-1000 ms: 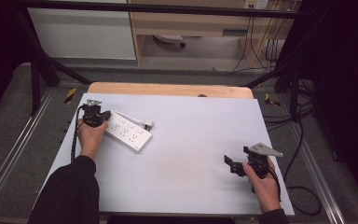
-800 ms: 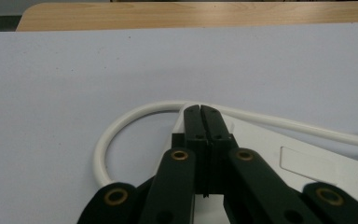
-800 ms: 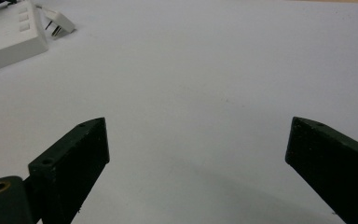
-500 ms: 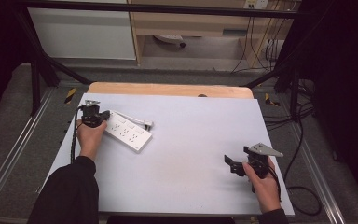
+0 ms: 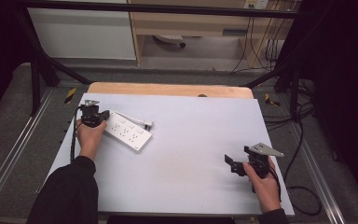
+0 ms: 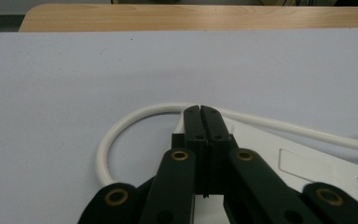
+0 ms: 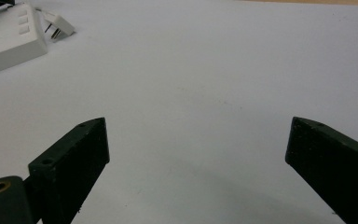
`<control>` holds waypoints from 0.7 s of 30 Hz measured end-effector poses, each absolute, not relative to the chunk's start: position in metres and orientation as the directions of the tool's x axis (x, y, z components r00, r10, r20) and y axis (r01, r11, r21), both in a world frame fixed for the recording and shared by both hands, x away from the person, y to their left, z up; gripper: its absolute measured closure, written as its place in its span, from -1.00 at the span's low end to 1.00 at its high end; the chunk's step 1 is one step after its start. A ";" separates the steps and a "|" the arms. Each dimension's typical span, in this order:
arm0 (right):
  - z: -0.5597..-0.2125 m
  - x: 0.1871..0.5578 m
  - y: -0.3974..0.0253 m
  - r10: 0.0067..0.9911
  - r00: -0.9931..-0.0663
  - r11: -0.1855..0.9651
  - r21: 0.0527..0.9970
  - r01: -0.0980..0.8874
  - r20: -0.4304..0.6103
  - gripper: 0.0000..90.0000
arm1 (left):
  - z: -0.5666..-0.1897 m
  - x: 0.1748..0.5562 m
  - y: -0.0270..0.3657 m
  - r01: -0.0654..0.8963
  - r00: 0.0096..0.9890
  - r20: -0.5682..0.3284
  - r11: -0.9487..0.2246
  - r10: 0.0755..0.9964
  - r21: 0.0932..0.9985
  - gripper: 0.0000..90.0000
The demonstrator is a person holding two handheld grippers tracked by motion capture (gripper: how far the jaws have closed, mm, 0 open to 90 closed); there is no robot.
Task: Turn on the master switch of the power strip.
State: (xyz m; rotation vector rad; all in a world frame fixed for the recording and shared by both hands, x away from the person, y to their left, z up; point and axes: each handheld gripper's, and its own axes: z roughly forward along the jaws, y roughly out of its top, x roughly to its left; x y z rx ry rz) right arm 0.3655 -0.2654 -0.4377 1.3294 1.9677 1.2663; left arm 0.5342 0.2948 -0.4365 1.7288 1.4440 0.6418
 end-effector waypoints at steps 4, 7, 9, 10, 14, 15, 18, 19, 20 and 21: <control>-0.437 0.365 -0.266 0.891 -0.436 0.114 0.869 0.481 0.124 -0.85 | -0.436 0.533 0.293 0.568 0.230 -0.091 -0.058 0.969 0.821 1.00; -0.437 0.365 -0.266 0.891 -0.436 0.114 0.870 0.480 0.124 -0.85 | -0.434 0.534 0.292 0.560 0.231 -0.094 -0.053 0.968 0.827 1.00; -0.437 0.365 -0.265 0.891 -0.436 0.113 0.870 0.481 0.125 -0.85 | -0.433 0.533 0.292 0.556 0.232 -0.095 -0.051 0.968 0.829 1.00; -0.437 0.365 -0.265 0.891 -0.437 0.115 0.870 0.480 0.123 -0.85 | -0.433 0.533 0.292 0.556 0.234 -0.096 -0.052 0.967 0.830 1.00; -0.437 0.366 -0.265 0.891 -0.438 0.116 0.870 0.480 0.123 -0.85 | -0.431 0.532 0.290 0.556 0.243 -0.096 -0.058 0.965 0.829 1.00; -0.437 0.366 -0.265 0.891 -0.438 0.116 0.869 0.480 0.123 -0.85 | -0.430 0.531 0.289 0.553 0.244 -0.095 -0.058 0.965 0.831 1.00; -0.438 0.366 -0.265 0.890 -0.439 0.117 0.868 0.483 0.125 -0.85 | -0.428 0.530 0.287 0.554 0.254 -0.096 -0.063 0.962 0.830 1.00; -0.438 0.366 -0.265 0.890 -0.439 0.117 0.868 0.483 0.125 -0.85 | -0.428 0.529 0.287 0.553 0.259 -0.095 -0.067 0.961 0.830 1.00; -0.438 0.366 -0.264 0.890 -0.440 0.119 0.868 0.482 0.123 -0.86 | -0.427 0.529 0.286 0.551 0.259 -0.093 -0.068 0.961 0.831 0.90; -0.438 0.366 -0.264 0.890 -0.440 0.119 0.868 0.482 0.122 -0.86 | -0.427 0.529 0.286 0.550 0.261 -0.093 -0.069 0.961 0.832 0.88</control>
